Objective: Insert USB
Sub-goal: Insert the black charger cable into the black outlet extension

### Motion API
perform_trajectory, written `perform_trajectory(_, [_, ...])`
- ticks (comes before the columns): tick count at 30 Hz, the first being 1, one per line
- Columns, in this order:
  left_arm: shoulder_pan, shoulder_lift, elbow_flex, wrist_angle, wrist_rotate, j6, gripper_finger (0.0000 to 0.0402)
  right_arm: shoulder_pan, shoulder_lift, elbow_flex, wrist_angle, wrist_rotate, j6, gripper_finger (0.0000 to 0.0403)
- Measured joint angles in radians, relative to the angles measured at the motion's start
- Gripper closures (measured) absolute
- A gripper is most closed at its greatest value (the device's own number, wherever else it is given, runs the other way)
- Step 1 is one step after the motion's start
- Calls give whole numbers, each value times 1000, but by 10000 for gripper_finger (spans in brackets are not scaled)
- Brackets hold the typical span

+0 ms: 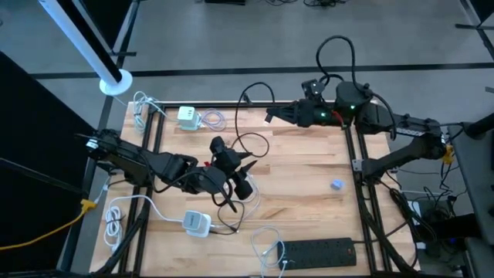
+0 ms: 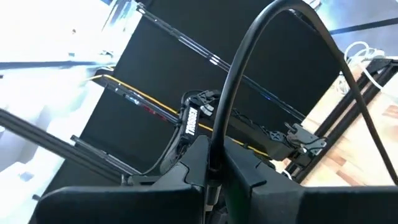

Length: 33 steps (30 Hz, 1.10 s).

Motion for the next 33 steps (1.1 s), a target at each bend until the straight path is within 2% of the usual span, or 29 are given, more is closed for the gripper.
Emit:
perform_trajectory(6, [-40,-2,0,25,35,0,295,7,-48,-1,31,-126,-10,389])
perform_trajectory(14, [-101,-1,0,107,93,0,291,17,-164,-1,1,-75,-110,389])
perform_trajectory(19, [-144,0,0,210,123,66,297,80,-237,-1,-150,-66,-335,389])
perform_trajectory(24, [-175,0,0,315,127,115,297,289,-292,-23,-357,74,-526,389])
perform_trajectory(27, [-185,0,0,326,127,91,298,464,-298,-62,-453,229,-584,389])
perform_trajectory(33, [-224,1,0,311,123,-53,299,784,-287,-238,-429,550,-589,389])
